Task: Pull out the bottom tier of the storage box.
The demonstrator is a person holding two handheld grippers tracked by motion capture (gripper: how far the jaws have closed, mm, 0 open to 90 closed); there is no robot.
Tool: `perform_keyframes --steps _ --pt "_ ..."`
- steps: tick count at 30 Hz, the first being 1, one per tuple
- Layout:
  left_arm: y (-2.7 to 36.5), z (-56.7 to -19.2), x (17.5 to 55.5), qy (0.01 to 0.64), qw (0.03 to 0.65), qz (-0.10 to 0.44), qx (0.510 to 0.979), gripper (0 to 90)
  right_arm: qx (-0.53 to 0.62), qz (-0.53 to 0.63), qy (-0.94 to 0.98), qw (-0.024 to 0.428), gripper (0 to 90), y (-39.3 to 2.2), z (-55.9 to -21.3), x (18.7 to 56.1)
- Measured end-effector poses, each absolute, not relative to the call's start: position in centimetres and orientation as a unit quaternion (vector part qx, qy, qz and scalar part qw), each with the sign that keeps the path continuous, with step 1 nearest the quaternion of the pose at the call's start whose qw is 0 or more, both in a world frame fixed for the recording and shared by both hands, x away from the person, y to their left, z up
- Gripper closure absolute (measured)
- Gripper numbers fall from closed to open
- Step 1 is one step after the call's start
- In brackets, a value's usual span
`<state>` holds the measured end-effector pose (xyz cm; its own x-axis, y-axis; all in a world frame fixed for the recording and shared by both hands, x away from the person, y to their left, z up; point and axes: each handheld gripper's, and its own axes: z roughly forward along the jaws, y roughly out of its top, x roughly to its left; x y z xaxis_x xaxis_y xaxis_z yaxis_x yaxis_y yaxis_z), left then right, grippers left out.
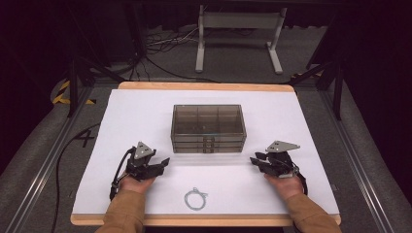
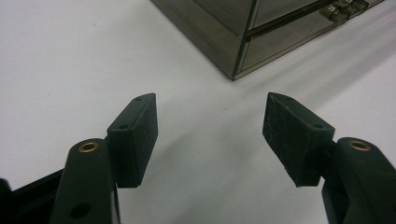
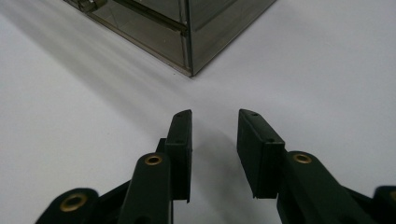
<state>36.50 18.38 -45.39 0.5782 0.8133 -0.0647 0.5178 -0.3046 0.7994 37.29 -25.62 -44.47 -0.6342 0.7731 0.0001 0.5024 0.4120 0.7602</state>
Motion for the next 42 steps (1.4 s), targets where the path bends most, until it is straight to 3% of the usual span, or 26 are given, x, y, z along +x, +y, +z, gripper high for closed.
perform_keyframes --steps 26,42 --pt "18.6 -45.4 36.7 0.432 0.417 0.179 0.78 35.7 0.367 0.404 0.821 0.169 69.2 -25.5 -44.2 36.7" --pt "18.5 -45.4 36.7 0.431 0.416 0.178 0.781 35.7 0.315 0.424 0.836 0.151 68.7 -22.6 -44.1 35.6"
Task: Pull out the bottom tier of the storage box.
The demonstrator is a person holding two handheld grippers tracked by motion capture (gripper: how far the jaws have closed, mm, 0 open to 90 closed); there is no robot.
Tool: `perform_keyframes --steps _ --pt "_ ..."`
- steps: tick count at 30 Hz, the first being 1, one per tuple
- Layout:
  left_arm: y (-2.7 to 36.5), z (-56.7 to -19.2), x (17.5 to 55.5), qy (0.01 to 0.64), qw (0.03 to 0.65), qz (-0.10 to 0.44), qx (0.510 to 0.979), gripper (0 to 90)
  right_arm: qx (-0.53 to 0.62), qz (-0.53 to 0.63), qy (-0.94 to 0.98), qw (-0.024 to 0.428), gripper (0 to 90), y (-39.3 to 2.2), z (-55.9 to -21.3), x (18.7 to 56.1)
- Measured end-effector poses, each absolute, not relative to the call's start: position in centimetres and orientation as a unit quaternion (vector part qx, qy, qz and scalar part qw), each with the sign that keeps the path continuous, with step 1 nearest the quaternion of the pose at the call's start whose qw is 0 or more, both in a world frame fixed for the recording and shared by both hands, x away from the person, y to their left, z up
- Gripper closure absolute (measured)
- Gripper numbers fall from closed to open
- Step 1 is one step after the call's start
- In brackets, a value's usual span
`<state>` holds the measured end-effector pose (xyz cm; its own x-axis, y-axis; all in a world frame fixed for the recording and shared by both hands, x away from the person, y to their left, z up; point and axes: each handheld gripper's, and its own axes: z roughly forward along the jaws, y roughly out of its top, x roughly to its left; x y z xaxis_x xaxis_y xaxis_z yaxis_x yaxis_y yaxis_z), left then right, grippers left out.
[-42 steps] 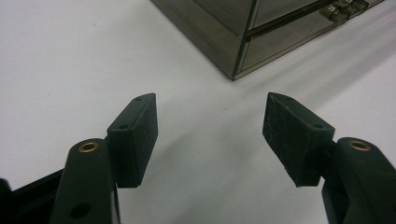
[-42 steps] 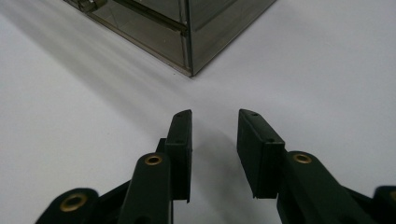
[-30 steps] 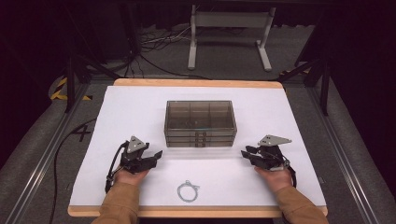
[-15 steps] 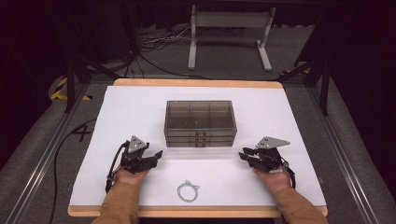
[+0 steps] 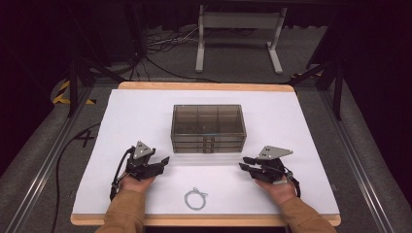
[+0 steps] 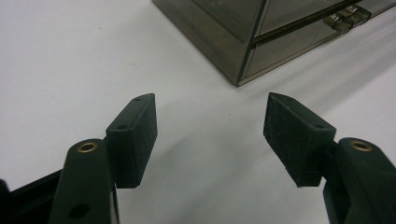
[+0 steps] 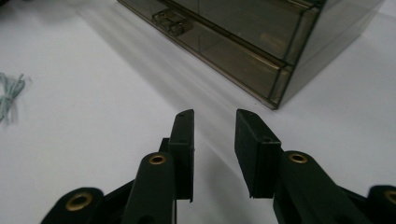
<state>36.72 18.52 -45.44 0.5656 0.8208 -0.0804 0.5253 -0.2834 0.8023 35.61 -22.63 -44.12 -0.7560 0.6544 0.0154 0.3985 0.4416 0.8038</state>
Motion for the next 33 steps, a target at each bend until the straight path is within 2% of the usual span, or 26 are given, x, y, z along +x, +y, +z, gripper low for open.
perform_keyframes --steps 18,33 --pt "18.4 -45.5 36.7 0.429 0.415 0.178 0.782 35.8 0.26 0.435 0.854 0.119 66.3 -18.3 -44.3 34.6" --pt "18.4 -45.5 36.7 0.428 0.413 0.179 0.783 35.8 0.261 0.439 0.849 0.135 64.5 -17.3 -44.7 34.1"
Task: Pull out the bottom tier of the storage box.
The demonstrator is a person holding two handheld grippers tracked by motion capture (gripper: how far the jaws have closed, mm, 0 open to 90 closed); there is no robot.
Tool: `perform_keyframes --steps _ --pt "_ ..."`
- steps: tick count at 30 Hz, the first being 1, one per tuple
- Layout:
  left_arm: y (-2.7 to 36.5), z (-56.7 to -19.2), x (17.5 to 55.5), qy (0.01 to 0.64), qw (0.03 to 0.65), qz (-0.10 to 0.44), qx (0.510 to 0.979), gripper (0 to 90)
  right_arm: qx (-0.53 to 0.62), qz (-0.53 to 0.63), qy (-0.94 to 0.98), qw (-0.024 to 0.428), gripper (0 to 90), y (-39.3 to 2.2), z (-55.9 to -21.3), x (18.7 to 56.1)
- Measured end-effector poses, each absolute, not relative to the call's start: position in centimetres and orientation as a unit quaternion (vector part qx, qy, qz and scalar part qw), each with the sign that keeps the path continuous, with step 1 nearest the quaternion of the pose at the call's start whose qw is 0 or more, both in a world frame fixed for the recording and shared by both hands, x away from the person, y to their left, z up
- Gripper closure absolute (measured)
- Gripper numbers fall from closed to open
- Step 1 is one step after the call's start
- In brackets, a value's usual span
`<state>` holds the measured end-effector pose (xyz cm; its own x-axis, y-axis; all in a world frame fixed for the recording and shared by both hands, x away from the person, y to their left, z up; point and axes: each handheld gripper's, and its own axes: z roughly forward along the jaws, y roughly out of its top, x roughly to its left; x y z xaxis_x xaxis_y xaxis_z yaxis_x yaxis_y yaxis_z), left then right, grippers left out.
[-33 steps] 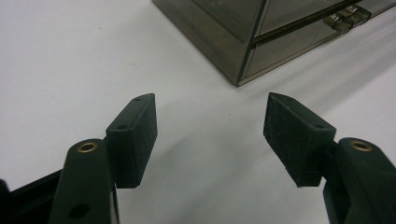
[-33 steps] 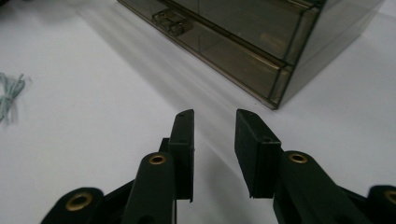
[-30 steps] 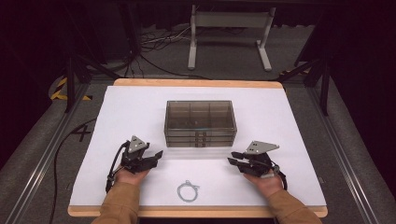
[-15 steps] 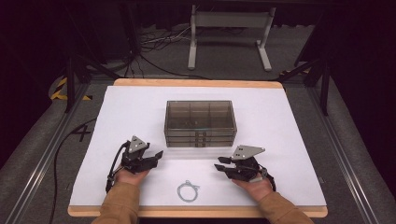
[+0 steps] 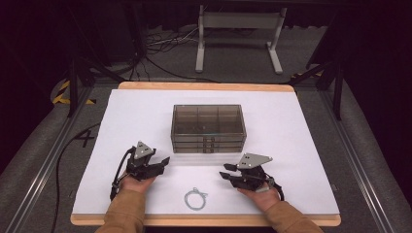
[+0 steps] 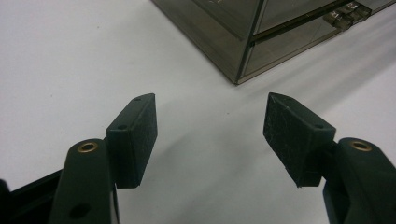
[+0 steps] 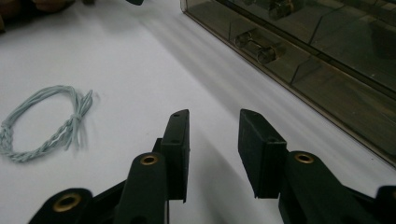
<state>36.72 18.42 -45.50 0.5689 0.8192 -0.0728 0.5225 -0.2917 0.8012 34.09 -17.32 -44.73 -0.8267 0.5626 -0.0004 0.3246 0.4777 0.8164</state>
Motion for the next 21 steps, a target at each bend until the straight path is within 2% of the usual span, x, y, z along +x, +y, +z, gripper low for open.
perform_keyframes --steps 4,14,21 --pt "18.41 -45.5 36.72 0.428 0.413 0.18 0.784 35.7 0.261 0.438 0.849 0.137 64.3 -17.3 -44.72 34.1" --pt "18.4 -45.48 36.7 0.427 0.413 0.181 0.784 35.7 0.287 0.434 0.84 0.157 57.5 -17.45 -44.46 34.19" --pt "18.37 -45.47 36.69 0.427 0.413 0.18 0.784 35.7 0.283 0.422 0.843 0.175 57.8 -16.94 -44.07 34.09"
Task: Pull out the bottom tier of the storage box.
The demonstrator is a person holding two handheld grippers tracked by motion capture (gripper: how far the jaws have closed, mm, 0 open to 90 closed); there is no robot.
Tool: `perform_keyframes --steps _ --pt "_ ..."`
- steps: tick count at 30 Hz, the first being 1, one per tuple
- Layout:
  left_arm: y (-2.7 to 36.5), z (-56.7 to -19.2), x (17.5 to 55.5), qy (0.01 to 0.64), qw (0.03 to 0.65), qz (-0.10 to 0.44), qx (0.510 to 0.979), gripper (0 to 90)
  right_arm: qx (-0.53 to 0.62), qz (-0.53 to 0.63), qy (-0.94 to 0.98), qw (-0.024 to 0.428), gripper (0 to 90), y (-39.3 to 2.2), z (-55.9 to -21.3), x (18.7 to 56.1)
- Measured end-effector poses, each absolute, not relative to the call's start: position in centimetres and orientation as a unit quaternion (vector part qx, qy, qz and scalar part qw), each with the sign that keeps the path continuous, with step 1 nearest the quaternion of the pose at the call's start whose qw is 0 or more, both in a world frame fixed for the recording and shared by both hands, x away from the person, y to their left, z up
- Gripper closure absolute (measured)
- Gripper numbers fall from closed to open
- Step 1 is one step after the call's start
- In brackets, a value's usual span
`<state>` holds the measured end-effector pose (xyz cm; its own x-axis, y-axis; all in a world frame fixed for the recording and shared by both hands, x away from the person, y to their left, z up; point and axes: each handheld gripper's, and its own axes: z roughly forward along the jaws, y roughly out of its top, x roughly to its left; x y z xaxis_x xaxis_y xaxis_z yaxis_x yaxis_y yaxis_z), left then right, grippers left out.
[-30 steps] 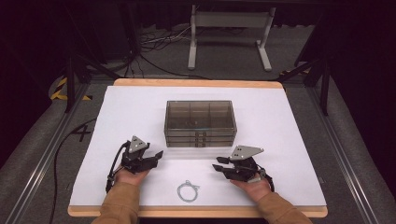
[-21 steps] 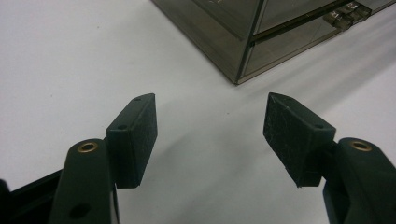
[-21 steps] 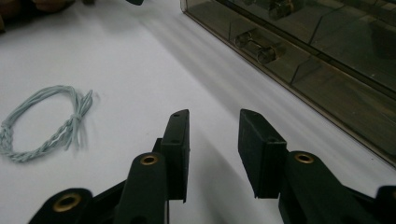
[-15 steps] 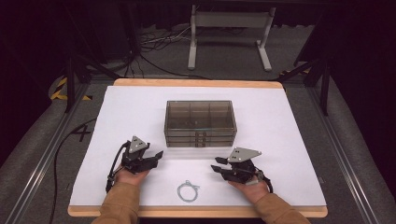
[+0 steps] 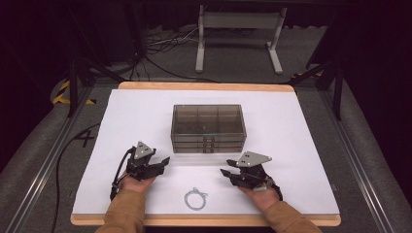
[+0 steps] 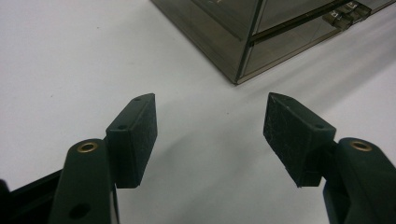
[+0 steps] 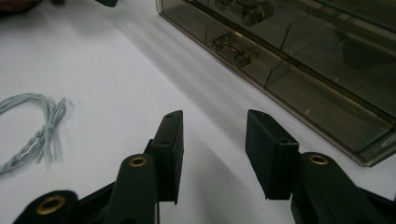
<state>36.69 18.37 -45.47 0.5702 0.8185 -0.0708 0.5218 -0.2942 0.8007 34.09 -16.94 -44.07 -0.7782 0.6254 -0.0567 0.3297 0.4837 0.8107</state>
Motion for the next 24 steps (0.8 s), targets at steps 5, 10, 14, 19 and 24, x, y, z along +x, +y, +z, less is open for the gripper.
perform_keyframes --steps 5,10,14,19,24 --pt "18.4 -45.5 36.7 0.427 0.411 0.18 0.785 35.7 0.275 0.397 0.851 0.204 60.1 -15.7 -43.3 33.9" --pt "18.3 -45.5 36.6 0.427 0.411 0.181 0.785 35.7 0.262 0.376 0.858 0.232 60.6 -14.7 -43.0 33.7" --pt "18.3 -45.5 36.7 0.426 0.411 0.181 0.785 35.7 0.246 0.359 0.865 0.25 60.6 -13.9 -42.9 33.6" --pt "18.3 -45.5 36.7 0.427 0.411 0.18 0.785 35.7 0.223 0.342 0.873 0.268 63.4 -13.0 -43.0 33.4" --pt "18.3 -45.5 36.7 0.427 0.411 0.18 0.785 35.7 0.212 0.324 0.876 0.287 63.9 -12.1 -43.0 33.3"
